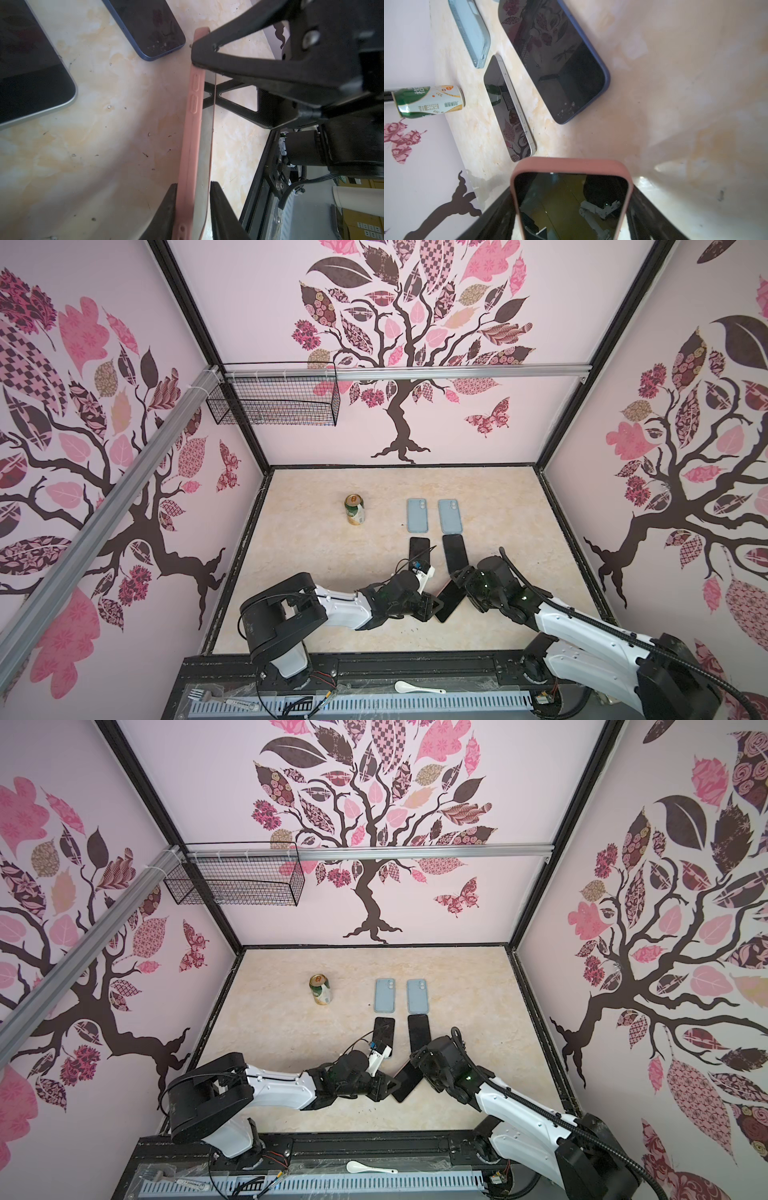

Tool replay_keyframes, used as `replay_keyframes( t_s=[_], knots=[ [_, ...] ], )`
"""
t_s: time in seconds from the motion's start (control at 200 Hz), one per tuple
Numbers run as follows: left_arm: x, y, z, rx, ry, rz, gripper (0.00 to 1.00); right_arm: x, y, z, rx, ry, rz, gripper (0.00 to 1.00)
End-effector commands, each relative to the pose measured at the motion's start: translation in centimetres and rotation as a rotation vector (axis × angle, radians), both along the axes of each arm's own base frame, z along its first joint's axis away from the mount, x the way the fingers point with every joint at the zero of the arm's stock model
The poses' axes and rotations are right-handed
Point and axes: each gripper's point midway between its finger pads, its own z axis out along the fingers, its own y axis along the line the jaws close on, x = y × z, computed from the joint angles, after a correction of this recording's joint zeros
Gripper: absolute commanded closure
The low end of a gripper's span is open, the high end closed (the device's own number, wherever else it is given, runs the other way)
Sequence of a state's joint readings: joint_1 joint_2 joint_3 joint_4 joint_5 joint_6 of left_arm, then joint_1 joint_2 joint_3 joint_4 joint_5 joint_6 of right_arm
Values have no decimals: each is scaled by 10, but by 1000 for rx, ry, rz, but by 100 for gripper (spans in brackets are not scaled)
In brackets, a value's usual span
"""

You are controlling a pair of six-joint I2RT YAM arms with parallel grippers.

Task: Take the phone out of the phone case
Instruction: Pick up the phone from the bottom-center of the table, then pass the phone.

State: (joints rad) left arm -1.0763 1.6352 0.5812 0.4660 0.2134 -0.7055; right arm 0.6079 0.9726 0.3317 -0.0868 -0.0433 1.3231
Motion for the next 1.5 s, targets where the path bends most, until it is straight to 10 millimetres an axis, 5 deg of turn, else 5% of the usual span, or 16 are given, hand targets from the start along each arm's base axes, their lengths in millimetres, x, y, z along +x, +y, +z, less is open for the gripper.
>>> replay_keyframes(
  t_s=[0.0, 0.96, 1.495],
  knots=[
    [2, -4, 13, -51, -22, -2, 71, 9, 10, 23, 136, -29, -43, 54],
    [-2, 0, 17, -57, -30, -13, 72, 5, -13, 19, 180, -13, -176, 55],
    [6, 2, 30, -74, -49, 15, 99, 9, -11, 27, 173, -51, -147, 49]
  ],
)
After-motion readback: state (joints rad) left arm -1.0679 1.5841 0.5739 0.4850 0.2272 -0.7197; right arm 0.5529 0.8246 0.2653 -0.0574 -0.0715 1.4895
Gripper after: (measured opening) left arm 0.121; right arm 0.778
